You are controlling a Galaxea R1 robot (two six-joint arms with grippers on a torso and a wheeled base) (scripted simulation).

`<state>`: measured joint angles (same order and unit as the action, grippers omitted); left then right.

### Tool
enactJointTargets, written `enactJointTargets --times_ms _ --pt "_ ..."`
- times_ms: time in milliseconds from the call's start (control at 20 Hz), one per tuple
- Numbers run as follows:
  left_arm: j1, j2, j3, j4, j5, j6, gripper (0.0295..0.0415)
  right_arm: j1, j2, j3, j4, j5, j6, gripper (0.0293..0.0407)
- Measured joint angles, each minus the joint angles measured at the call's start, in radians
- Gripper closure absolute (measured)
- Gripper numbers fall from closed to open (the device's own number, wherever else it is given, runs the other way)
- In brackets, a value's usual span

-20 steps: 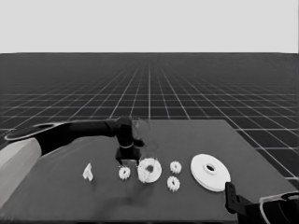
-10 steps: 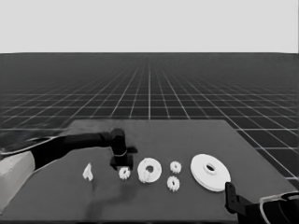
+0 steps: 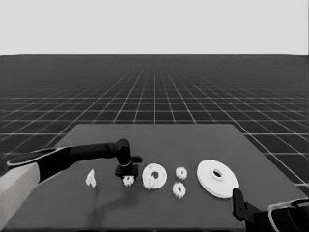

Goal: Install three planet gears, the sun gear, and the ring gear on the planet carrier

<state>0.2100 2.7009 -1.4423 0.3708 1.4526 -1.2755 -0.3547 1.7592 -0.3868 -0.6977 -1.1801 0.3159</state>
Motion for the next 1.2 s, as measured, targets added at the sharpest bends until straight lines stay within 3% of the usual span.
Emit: enactJointTargets --times_ms 400,550,900,1050,1200 --pt "-0.001 0.0 0.0 0.0 0.0 0.0 0.0398 0.0 0.0 0.0 0.0 0.0 0.0 0.0315" --pt "-0.162 -0.038 0.126 -0.149 0.069 -0.069 0.0398 0.0 0.0 0.0 0.0 0.0 0.0 0.0315" --pt "-0.207 -0.041 0.136 -0.194 0.078 -0.076 0.0398 0.0 0.0 0.0 0.0 0.0 0.0 0.0315" --pt "-0.23 0.273 -0.274 -0.221 0.067 0.021 0.0398 0.0 0.0 0.0 0.0 0.0 0.0 0.0315" --pt "-0.232 0.35 -0.404 -0.227 0.06 0.075 0.0398 0.0 0.0 0.0 0.0 0.0 0.0 0.0315"
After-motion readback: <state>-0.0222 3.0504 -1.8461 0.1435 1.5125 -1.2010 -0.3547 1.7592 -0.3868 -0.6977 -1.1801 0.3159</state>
